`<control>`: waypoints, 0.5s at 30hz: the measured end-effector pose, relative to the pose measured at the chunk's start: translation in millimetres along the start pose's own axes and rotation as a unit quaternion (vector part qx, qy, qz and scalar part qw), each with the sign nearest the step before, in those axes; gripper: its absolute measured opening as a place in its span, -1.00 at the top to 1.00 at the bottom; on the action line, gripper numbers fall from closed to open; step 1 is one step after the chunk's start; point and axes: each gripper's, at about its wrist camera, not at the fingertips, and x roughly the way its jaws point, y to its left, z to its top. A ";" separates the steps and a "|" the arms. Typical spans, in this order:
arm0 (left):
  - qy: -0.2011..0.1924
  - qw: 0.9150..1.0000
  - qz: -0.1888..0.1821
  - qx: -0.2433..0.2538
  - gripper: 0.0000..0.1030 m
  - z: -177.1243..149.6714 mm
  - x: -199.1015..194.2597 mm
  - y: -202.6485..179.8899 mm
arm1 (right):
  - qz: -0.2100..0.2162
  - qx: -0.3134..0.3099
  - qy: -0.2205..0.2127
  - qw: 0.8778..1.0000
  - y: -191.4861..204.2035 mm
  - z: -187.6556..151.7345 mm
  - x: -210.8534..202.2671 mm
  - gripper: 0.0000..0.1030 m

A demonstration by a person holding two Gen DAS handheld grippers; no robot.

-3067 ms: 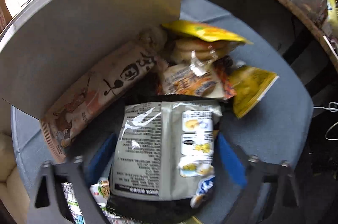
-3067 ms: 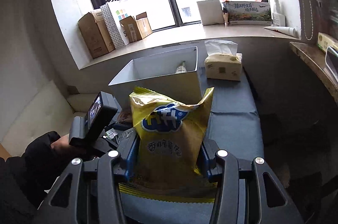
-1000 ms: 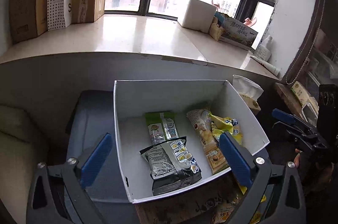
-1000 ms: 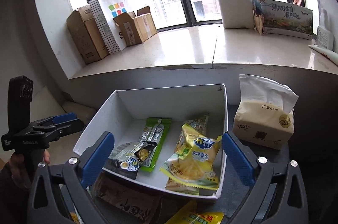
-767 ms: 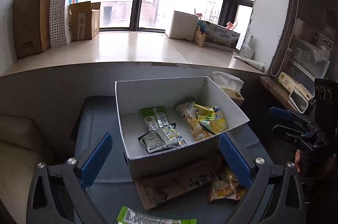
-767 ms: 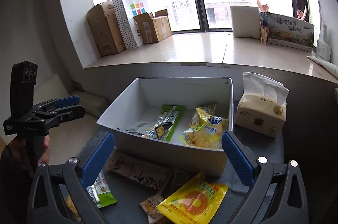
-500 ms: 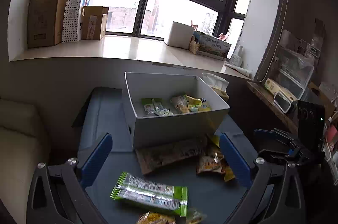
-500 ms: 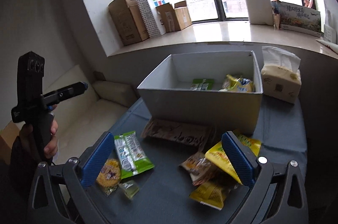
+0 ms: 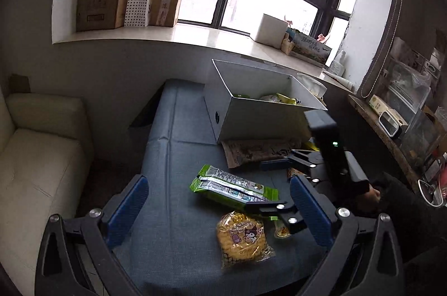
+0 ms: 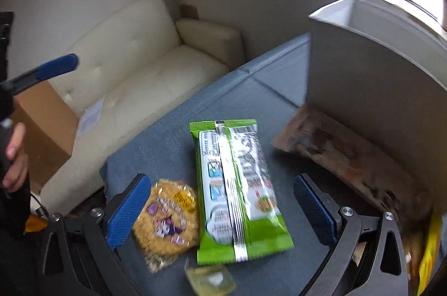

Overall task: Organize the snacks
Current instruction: 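Withdraw both tools from the box toward the remaining snacks, then grasp the green stick pack with the right tool while the left grasps the Lay's bag, both into box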

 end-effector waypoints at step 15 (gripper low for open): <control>0.024 1.000 -0.001 0.016 -1.00 -13.9 7.8 -3.3 | -0.029 -0.019 0.053 0.998 -6.3 10.1 46.8 -0.40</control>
